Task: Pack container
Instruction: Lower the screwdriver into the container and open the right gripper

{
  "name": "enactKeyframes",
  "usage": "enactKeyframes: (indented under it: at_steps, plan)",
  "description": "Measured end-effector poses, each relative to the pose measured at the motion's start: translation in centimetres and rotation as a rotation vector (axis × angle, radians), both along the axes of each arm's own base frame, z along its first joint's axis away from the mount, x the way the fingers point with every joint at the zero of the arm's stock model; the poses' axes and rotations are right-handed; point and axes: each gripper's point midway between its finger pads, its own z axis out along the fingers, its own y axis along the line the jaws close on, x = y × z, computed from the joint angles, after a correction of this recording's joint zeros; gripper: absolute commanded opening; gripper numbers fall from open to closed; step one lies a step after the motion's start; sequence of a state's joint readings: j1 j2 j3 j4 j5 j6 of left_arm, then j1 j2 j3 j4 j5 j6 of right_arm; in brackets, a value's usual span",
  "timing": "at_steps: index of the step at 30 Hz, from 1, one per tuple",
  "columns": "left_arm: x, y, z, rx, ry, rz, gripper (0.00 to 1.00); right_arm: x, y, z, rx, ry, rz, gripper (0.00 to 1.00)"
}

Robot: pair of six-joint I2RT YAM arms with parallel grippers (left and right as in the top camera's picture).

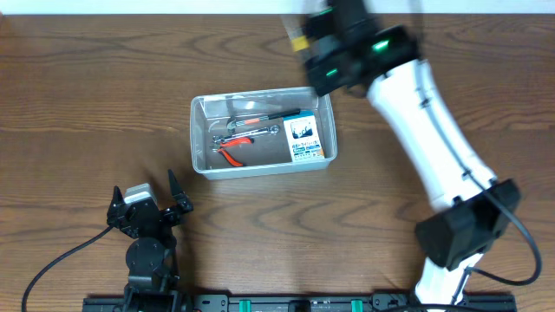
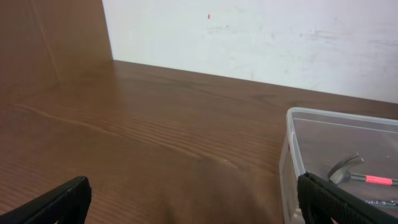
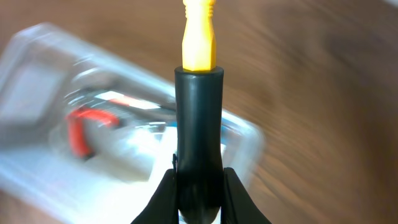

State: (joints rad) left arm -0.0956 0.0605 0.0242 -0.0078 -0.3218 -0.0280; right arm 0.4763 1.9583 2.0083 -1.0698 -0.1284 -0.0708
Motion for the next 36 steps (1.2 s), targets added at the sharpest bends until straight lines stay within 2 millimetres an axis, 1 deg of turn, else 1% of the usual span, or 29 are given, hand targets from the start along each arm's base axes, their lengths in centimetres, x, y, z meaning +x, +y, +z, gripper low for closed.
enactKeyframes:
  at_steps: [2,4,5,7,8,9,11,15,17,21,23,24,25,27,28,31,32,33,36]
  plan:
    - [0.0,0.0,0.0,0.0,0.0,0.0,0.98,-2.3,4.2,-0.1,-0.036,-0.05,0.202,0.01]
    - [0.0,0.0,0.0,0.0,0.0,0.0,0.98,-4.7,7.7,-1.2,-0.083,-0.083,0.403,0.01]
    - [0.0,0.0,0.0,0.0,0.0,0.0,0.98,-6.1,9.4,-2.2,-0.122,-0.101,0.527,0.01]
    - [0.0,0.0,0.0,0.0,0.0,0.0,0.98,-7.5,10.9,-3.8,-0.17,-0.118,0.666,0.01]
    - [0.0,0.0,0.0,0.0,0.0,0.0,0.98,-8.0,11.5,-4.9,-0.2,-0.126,0.732,0.01]
    - [0.0,0.0,0.0,0.0,0.0,0.0,0.98,-8.1,11.8,-6.0,-0.227,-0.131,0.779,0.01]
    - [0.0,0.0,0.0,0.0,0.0,0.0,0.98,-7.9,12.0,-8.1,-0.276,-0.132,0.836,0.01]
    - [0.0,0.0,0.0,0.0,0.0,0.0,0.98,-6.7,11.2,-11.9,-0.341,-0.093,0.881,0.01]
    - [0.0,0.0,0.0,0.0,0.0,0.0,0.98,-6.4,10.8,-13.3,-0.345,-0.068,0.893,0.01]
    - [0.0,0.0,0.0,0.0,0.0,0.0,0.98,-6.0,10.1,-15.3,-0.354,-0.027,0.903,0.02]
    - [0.0,0.0,0.0,0.0,0.0,0.0,0.98,-6.0,10.0,-16.1,-0.358,-0.012,0.911,0.16]
    - [0.0,0.0,0.0,0.0,0.0,0.0,0.98,-6.2,9.9,-16.5,-0.361,0.0,0.916,0.25]
    - [0.0,0.0,0.0,0.0,0.0,0.0,0.98,-6.3,9.8,-16.8,-0.365,0.01,0.919,0.38]
    - [0.0,0.0,0.0,0.0,0.0,0.0,0.98,-6.5,9.5,-17.3,-0.374,0.03,0.926,0.51]
    - [0.0,0.0,0.0,0.0,0.0,0.0,0.98,-6.6,9.4,-17.4,-0.38,0.035,0.926,0.53]
    - [0.0,0.0,0.0,0.0,0.0,0.0,0.98,-6.2,8.8,-17.4,-0.412,0.041,0.882,0.54]
    - [0.0,0.0,0.0,0.0,0.0,0.0,0.98,-6.0,8.6,-17.4,-0.422,0.043,0.862,0.59]
    - [0.0,0.0,0.0,0.0,0.0,0.0,0.98,-5.9,8.4,-17.3,-0.434,0.046,0.839,0.66]
    - [0.0,0.0,0.0,0.0,0.0,0.0,0.98,-5.3,7.7,-15.8,-0.456,0.027,0.756,0.99]
